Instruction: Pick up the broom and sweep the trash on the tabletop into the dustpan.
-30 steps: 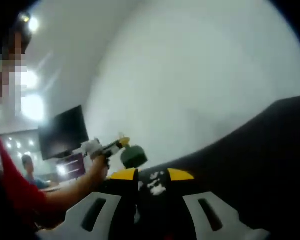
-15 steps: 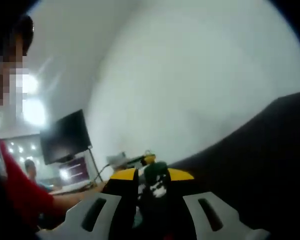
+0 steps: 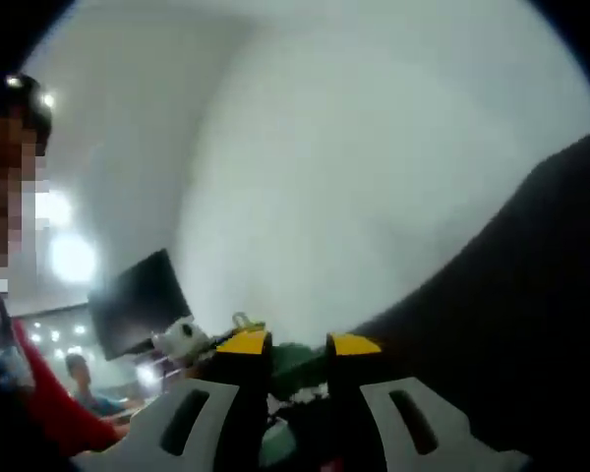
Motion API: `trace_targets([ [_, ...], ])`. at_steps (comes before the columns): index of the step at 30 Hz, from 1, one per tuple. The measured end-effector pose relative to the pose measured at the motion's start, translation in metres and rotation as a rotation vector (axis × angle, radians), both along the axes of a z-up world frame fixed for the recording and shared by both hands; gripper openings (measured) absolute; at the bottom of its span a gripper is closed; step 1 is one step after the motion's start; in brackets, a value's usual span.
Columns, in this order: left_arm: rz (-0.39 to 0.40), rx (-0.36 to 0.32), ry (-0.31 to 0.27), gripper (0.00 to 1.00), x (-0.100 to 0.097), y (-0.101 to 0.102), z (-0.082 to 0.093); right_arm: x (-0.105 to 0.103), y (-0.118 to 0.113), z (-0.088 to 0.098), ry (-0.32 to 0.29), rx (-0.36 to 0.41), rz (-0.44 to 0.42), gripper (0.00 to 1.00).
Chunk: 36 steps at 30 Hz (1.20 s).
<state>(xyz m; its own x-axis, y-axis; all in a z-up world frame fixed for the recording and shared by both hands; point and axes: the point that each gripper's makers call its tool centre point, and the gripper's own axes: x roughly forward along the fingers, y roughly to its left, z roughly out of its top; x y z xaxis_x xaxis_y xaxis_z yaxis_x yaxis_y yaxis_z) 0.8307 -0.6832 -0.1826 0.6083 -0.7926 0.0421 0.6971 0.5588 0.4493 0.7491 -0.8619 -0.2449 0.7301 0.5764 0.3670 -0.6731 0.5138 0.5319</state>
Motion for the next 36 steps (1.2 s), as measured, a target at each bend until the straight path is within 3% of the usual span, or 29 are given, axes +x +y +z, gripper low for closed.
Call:
trace_targets([
  [2,0.019,-0.023,-0.071,0.04,0.011,0.003,0.022,0.002,0.001,-0.001,-0.002,-0.025,-0.008,0.24],
  [6,0.021,-0.043,-0.073,0.04,0.050,-0.001,0.032,0.006,0.000,-0.003,-0.004,-0.052,-0.015,0.24],
  [7,-0.005,-0.034,-0.069,0.04,0.061,-0.009,0.027,0.006,-0.001,-0.003,-0.005,-0.053,-0.017,0.24],
  [8,-0.019,-0.031,-0.019,0.04,0.072,-0.014,0.017,0.006,-0.001,-0.003,-0.005,-0.052,-0.018,0.24],
  [10,-0.041,0.032,0.028,0.04,0.093,-0.026,-0.009,0.005,-0.003,-0.003,-0.004,-0.040,-0.020,0.24],
  [11,-0.067,0.066,0.016,0.04,0.097,-0.035,-0.019,0.005,-0.003,-0.003,-0.004,-0.033,-0.020,0.24],
  [13,-0.215,0.048,0.060,0.04,0.078,-0.057,-0.033,0.004,-0.004,-0.002,-0.003,-0.021,-0.018,0.24],
  [15,-0.384,0.030,0.116,0.04,0.043,-0.074,-0.036,0.004,-0.003,-0.002,0.001,-0.014,-0.011,0.24],
  [17,-0.347,0.157,0.045,0.04,0.037,-0.073,-0.048,0.003,-0.002,-0.002,0.001,-0.008,-0.003,0.24],
  [20,-0.467,0.152,0.120,0.05,0.003,-0.076,-0.053,0.004,-0.001,-0.002,0.001,-0.009,0.000,0.24],
  [23,-0.491,0.255,0.089,0.05,-0.024,-0.060,-0.055,0.003,0.001,-0.002,0.004,-0.003,0.006,0.24],
  [25,-0.523,0.248,0.094,0.04,-0.039,-0.050,-0.047,0.002,-0.001,0.000,0.001,0.009,0.005,0.24],
  [28,-0.523,0.226,0.083,0.04,-0.045,-0.032,-0.028,0.003,-0.004,0.000,0.002,0.021,0.006,0.24],
  [29,-0.492,0.199,0.068,0.05,-0.041,-0.028,-0.020,0.003,-0.004,0.000,0.003,0.022,0.004,0.24],
  [31,-0.337,0.184,-0.009,0.05,-0.017,-0.010,-0.003,0.002,-0.004,0.000,0.002,0.024,0.003,0.24],
  [32,-0.201,0.160,-0.073,0.04,0.005,0.004,0.010,0.001,-0.004,0.001,0.001,0.025,0.002,0.24],
  [33,-0.089,0.140,-0.094,0.04,0.023,0.017,0.016,0.001,-0.004,0.001,0.001,0.027,0.002,0.24],
  [35,0.105,0.165,-0.065,0.04,0.060,0.043,0.007,0.001,-0.004,0.001,0.000,0.026,-0.001,0.24],
  [36,0.149,0.178,-0.034,0.04,0.074,0.051,-0.002,0.002,-0.004,0.001,0.001,0.025,-0.001,0.24],
])
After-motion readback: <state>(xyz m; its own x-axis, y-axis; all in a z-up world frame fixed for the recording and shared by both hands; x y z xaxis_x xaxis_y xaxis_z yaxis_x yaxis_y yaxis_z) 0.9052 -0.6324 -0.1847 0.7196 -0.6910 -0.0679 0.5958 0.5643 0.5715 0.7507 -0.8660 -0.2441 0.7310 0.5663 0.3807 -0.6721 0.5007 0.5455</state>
